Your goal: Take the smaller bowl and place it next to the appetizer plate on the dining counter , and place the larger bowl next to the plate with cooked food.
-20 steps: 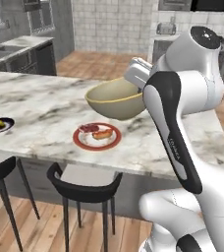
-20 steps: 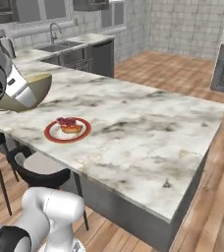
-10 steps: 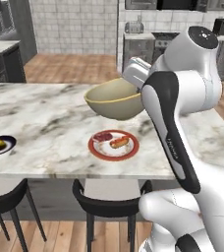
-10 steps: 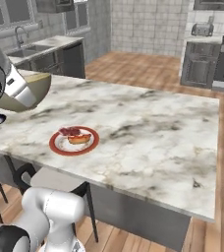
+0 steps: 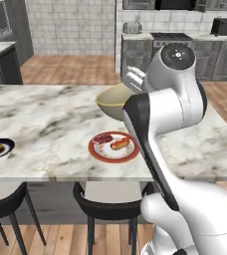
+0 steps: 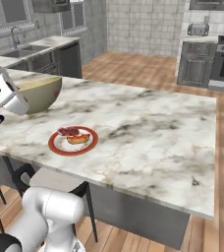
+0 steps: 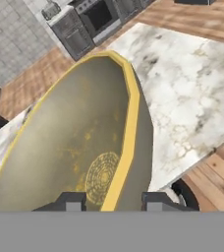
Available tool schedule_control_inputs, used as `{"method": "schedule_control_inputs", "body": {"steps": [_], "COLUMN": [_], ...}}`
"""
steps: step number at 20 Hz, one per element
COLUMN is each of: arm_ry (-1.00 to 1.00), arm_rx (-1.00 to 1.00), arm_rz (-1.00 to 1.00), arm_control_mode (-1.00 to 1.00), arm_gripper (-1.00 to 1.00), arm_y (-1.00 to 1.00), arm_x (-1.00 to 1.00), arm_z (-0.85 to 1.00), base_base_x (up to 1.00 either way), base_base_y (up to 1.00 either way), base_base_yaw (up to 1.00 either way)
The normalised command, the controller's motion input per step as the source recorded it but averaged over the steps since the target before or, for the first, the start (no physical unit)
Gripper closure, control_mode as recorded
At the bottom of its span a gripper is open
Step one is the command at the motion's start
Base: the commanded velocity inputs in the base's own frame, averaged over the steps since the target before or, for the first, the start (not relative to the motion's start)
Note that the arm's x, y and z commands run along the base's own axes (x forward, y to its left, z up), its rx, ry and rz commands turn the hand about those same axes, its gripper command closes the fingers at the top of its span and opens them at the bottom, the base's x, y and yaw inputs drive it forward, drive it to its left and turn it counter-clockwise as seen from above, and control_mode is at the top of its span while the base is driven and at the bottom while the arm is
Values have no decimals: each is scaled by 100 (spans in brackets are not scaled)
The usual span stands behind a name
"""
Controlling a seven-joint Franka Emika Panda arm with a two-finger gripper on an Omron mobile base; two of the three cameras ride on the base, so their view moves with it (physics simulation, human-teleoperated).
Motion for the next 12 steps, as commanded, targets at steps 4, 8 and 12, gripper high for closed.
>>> {"method": "schedule_control_inputs", "body": {"steps": [4, 8, 12], "arm_ry": [-16, -7, 7], "arm_rx": [0, 1, 7], "arm_rz": [-12, -3, 8], "arm_control_mode": [-100, -100, -100], "arm_gripper": [100, 100, 100], "arm_y": [-57, -58, -59], "arm_x": [-1, -18, -22], "arm_z": [-10, -10, -28], "base_base_x": [0, 0, 0], "base_base_y": [0, 0, 0], "base_base_yaw": [0, 0, 0]}}
